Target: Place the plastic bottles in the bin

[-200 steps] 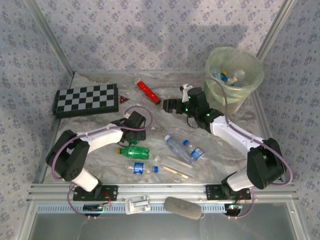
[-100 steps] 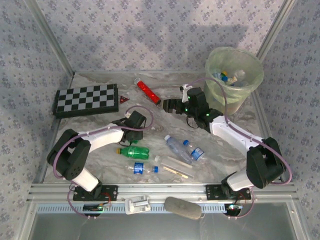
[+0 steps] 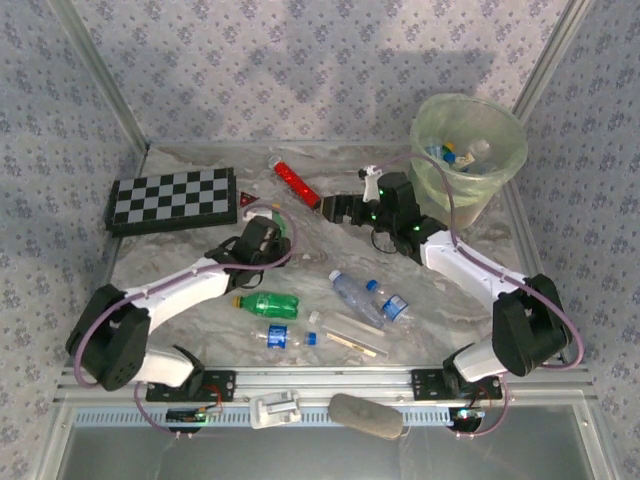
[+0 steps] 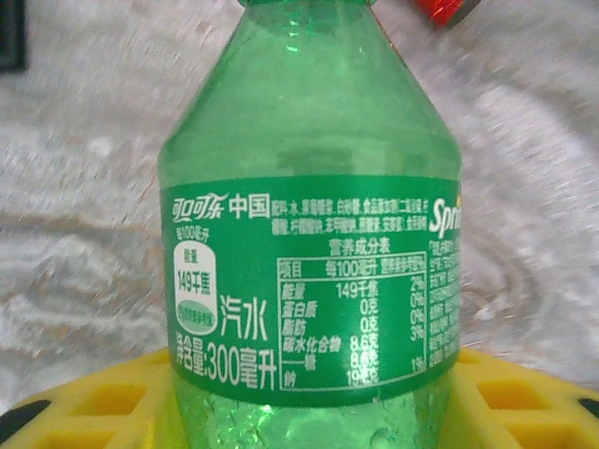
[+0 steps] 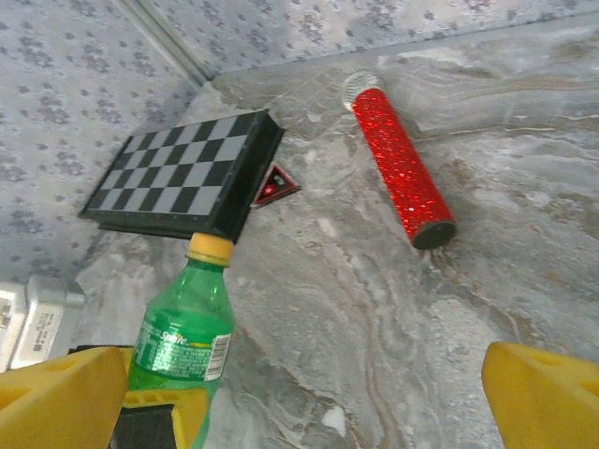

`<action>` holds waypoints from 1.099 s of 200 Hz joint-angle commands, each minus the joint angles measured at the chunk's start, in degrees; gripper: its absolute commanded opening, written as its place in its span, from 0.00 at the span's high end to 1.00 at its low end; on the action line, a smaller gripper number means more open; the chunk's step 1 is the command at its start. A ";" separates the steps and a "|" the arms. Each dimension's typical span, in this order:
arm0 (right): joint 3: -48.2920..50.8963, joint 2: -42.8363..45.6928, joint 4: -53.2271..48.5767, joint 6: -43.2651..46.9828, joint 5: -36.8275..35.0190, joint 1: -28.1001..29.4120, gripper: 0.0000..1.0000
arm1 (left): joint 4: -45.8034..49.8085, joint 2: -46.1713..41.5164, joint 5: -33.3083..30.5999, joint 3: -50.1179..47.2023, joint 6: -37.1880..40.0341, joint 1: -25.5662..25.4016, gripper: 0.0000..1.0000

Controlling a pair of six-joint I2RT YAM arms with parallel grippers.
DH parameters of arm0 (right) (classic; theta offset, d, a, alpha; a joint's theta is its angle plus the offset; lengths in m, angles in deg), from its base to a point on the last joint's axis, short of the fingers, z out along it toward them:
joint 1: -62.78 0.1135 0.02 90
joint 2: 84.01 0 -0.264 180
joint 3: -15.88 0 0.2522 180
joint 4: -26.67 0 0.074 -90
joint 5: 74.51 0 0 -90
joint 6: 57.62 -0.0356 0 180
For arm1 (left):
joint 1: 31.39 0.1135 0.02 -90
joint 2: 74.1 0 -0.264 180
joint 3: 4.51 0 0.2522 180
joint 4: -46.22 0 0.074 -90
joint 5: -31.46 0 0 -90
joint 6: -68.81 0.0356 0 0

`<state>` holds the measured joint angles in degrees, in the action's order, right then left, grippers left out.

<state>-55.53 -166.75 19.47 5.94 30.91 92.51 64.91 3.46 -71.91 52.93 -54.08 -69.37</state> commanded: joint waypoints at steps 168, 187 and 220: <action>-3.07 -9.25 18.48 -13.86 21.70 0.54 0.11 | -25.77 -0.09 26.01 2.36 8.14 -0.21 0.50; -3.17 -10.09 18.48 -14.41 22.02 0.94 0.13 | -26.16 0.03 25.85 2.46 8.10 -0.25 0.49; -3.01 -11.58 19.62 -16.12 22.79 1.63 0.17 | -26.49 0.07 25.49 2.70 8.19 -0.34 0.48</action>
<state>-56.82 -176.87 36.96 -8.20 51.59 93.63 41.52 3.29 -47.36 52.84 -47.10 -69.39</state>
